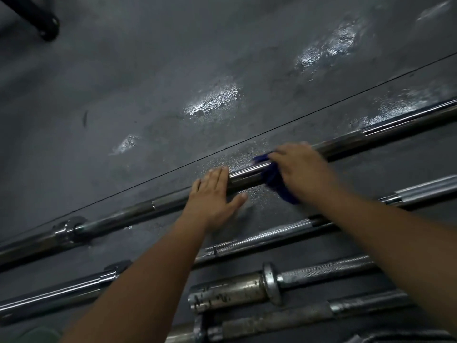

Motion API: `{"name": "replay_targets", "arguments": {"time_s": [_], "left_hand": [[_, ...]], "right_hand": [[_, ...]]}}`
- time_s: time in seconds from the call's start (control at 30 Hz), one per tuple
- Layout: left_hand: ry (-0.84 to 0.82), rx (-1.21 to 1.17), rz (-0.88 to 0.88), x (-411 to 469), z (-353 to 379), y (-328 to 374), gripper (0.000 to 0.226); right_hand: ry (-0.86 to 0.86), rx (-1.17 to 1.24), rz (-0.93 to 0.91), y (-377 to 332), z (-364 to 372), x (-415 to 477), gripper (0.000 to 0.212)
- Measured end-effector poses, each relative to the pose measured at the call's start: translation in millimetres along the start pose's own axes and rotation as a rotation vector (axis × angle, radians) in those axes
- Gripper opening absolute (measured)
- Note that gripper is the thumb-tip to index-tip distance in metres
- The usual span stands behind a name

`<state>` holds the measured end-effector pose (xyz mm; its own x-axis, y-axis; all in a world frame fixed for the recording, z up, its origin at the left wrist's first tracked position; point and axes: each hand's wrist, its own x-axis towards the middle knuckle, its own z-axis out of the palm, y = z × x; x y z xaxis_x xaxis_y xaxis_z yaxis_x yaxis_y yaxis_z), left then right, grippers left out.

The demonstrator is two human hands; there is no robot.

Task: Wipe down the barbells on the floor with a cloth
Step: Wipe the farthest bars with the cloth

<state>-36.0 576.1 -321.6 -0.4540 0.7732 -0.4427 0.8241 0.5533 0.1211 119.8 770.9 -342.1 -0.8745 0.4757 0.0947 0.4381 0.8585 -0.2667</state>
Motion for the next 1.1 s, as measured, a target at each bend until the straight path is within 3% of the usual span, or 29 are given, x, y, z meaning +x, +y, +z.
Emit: {"name": "replay_targets", "arguments": {"time_s": [0.1,0.13,0.27,0.33,0.5,0.57,0.63,0.7,0.77,0.87,0.97,1.03,1.1], "left_hand": [[-0.002,0.009,-0.001,-3,3,1,0.094],[-0.004,0.015,-0.004,-3,4,3,0.095],[-0.009,-0.003,-0.004,-3,-1,2,0.092],[0.027,-0.029,0.002,-6,-1,0,0.084],[0.115,-0.043,0.011,-15,5,2,0.084],[0.118,-0.063,0.011,-20,5,4,0.087],[0.150,-0.099,0.004,-30,7,8,0.085],[0.182,-0.126,-0.003,-40,11,12,0.081],[0.182,-0.141,-0.004,-50,15,14,0.080],[0.169,-0.162,0.026,-64,21,15,0.081],[0.161,-0.175,0.051,-75,29,14,0.081],[0.173,-0.168,0.053,-80,35,17,0.081],[0.204,-0.189,0.004,-82,36,22,0.080]], "right_hand": [[0.160,0.054,0.419,35,-11,-6,0.029],[0.150,0.027,0.425,31,-8,-6,0.029],[-0.034,0.053,0.000,-12,1,-8,0.031],[-0.049,0.018,-0.073,0,-10,-9,0.030],[0.133,0.049,0.407,61,-26,-16,0.021],[0.141,0.076,0.487,47,-24,-14,0.020],[0.108,0.090,0.406,15,-19,-13,0.022],[0.009,0.035,0.143,-5,-8,-19,0.027],[-0.050,-0.048,0.019,3,-8,-20,0.035],[0.061,-0.213,0.285,51,-18,-31,0.031],[0.066,-0.188,0.531,62,-22,-43,0.031],[0.031,-0.227,0.448,23,-14,-39,0.027],[-0.029,-0.122,0.250,-36,-1,-35,0.022]]}}
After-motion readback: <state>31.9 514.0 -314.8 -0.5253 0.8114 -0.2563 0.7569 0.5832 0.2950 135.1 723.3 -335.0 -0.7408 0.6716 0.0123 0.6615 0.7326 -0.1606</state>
